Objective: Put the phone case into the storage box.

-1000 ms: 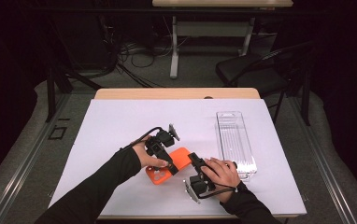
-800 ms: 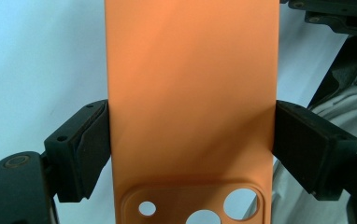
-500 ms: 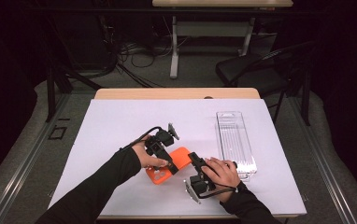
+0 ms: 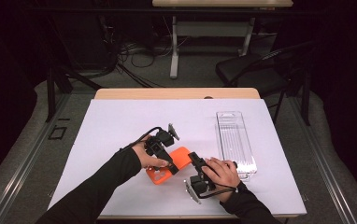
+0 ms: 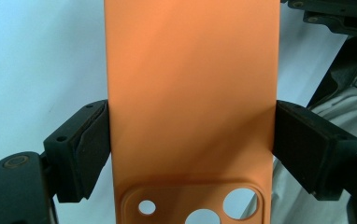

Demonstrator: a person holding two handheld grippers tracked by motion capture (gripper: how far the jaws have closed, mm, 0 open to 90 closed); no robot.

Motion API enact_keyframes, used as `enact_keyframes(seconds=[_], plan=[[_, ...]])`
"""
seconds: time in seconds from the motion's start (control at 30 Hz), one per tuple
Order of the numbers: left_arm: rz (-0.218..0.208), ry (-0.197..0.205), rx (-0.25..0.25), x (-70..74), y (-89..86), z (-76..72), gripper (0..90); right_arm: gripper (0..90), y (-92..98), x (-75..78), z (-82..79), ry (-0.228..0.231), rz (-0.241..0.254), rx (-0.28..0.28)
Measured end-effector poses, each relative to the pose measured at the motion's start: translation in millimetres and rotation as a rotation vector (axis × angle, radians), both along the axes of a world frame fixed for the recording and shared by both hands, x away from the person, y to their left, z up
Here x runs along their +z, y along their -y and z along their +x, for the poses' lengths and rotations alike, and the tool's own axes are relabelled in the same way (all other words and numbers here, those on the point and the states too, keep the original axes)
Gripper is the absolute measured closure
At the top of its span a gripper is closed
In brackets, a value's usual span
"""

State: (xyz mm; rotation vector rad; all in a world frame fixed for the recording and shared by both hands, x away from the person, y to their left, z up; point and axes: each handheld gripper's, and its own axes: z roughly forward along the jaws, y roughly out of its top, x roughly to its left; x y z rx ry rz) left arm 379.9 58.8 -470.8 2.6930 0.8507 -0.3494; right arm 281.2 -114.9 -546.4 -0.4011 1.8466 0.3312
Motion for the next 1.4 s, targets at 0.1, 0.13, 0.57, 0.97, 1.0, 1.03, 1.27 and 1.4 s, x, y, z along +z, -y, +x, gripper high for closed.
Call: enact_keyframes(seconds=[0.1, 0.13, 0.57, 0.97, 1.0, 1.03, 1.27, 1.4], plan=[[-0.004, 0.009, 0.004, 1.3, 0.0, -0.3, 15.9, 79.9, 0.4, 0.3, 0.3, 0.008, 0.002, -0.001], [-0.004, 0.009, 0.004, 1.3, 0.0, -0.3, 15.8, 79.9, 0.4, 0.3, 0.3, 0.008, 0.002, -0.001], [-0.013, 0.008, 0.004, 3.4, -0.1, 0.6, 15.5, 80.0, 1.3, 1.1, 0.4, 0.016, 0.016, -0.008], [-0.019, 0.014, 0.012, 4.9, -0.5, 1.1, 14.8, 80.1, 2.1, 2.4, 0.4, 0.030, 0.024, -0.012], [-0.019, 0.014, 0.012, 4.9, -0.5, 1.1, 14.5, 80.1, 2.1, 2.4, 0.4, 0.030, 0.024, -0.012], [-0.019, 0.015, 0.014, 4.9, -0.3, 1.1, 14.0, 80.1, 2.4, 2.1, 0.8, 0.022, 0.029, -0.012], [-0.021, 0.018, 0.029, 5.1, -0.3, 1.4, 10.6, 80.1, 3.0, 2.6, 1.1, 0.024, 0.035, -0.019], [-0.019, 0.020, 0.032, 5.7, -0.9, 1.5, 9.2, 80.1, 3.0, 1.6, 1.7, 0.016, 0.045, -0.025]])
